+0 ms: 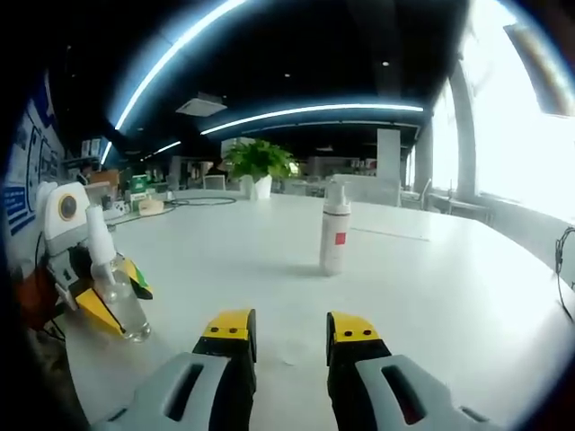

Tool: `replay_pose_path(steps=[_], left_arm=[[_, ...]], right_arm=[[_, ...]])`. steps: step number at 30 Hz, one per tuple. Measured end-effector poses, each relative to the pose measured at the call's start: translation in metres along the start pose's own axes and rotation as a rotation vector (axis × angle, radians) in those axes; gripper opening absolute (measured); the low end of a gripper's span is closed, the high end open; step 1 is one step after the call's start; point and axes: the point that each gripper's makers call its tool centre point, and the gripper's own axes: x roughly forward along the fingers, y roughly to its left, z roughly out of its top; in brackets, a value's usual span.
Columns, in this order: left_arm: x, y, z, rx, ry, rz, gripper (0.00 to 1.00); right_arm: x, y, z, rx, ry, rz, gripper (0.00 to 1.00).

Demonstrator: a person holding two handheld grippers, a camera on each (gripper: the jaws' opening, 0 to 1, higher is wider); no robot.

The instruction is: Clamp pump bottle remove cover press pump head put on cover

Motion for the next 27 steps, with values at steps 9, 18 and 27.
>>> replay_pose_path(steps=[9,18,27], left_arm=[[0.0001,-0.0014,0.0006,0.002,0.000,0.000,0.15],[0.0002,-0.0018,0.0005,0.003,0.000,0.000,0.15],[0.0004,-0.0021,0.0007,0.002,0.000,0.001,0.15]], right_arm=[[0.0044,0.0026,-0.0013,-0.029,-0.005,0.005,0.18],[0.0044,-0.0010,-0.0025,-0.030,-0.014,-0.005,0.12],[0.0041,-0.0005,-0.0033,-0.003,-0.027,0.007,0.12]])
